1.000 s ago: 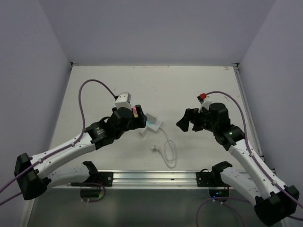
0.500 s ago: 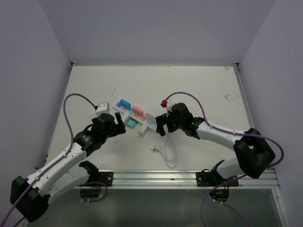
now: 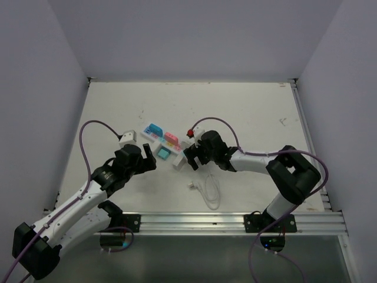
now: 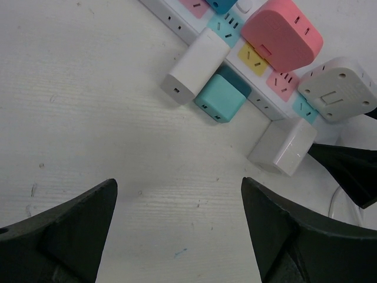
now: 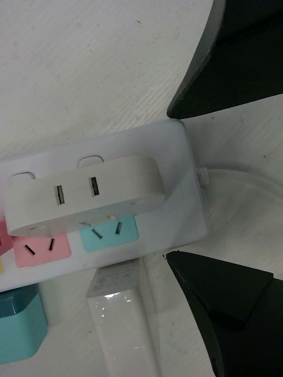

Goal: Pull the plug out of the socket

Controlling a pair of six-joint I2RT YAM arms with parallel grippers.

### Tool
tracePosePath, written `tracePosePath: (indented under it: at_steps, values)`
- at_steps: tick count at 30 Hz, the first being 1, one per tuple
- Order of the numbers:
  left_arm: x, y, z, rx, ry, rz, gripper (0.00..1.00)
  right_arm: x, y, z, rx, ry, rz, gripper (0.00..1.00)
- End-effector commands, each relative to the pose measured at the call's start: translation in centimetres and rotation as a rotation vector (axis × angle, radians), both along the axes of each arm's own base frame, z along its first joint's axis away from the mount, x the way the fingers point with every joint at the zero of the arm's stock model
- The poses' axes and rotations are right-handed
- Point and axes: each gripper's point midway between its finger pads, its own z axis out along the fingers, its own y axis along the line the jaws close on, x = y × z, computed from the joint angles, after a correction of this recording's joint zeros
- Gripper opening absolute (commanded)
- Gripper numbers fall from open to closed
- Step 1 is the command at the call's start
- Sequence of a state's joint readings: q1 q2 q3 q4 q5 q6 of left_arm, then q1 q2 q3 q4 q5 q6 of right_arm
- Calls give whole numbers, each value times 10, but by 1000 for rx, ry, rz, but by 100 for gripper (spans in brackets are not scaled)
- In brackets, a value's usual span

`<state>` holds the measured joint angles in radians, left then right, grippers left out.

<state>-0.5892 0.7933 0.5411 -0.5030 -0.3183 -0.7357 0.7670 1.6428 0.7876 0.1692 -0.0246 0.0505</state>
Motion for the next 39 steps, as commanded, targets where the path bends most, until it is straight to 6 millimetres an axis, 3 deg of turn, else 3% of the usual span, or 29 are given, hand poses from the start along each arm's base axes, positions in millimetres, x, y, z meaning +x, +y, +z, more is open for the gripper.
tracePosePath:
  at_steps: [1, 10, 14, 17, 20, 23, 29, 34, 39]
  values:
    - [4, -1, 4, -1, -26, -16, 90, 21, 15, 16, 8, -106, 0, 99]
    - [1, -6, -4, -18, -2, -39, 90, 21, 14, -3, -42, -97, -16, 96]
    - [-1, -11, -6, -28, 8, -64, 90, 19, 14, -8, -45, -90, -25, 89]
    - [-2, -14, -10, -24, 19, -89, 91, 15, 11, -7, -31, -90, -36, 77]
    - [-3, -19, -18, -15, 51, -124, 93, 12, 7, -2, -26, -77, -58, 53]
    - [-3, -28, -21, -21, 66, -175, 94, 8, 0, 5, -14, -66, -87, 36]
    - [8, -51, -4, -79, -3, -263, 94, -3, -4, 14, 60, 3, -165, 10]
    - [18, -74, 15, -118, -109, -324, 93, -9, -11, 9, 80, 73, -260, 0]
    - [8, -105, 6, -39, -163, -430, 94, -20, -18, -1, 105, 130, -321, 0]
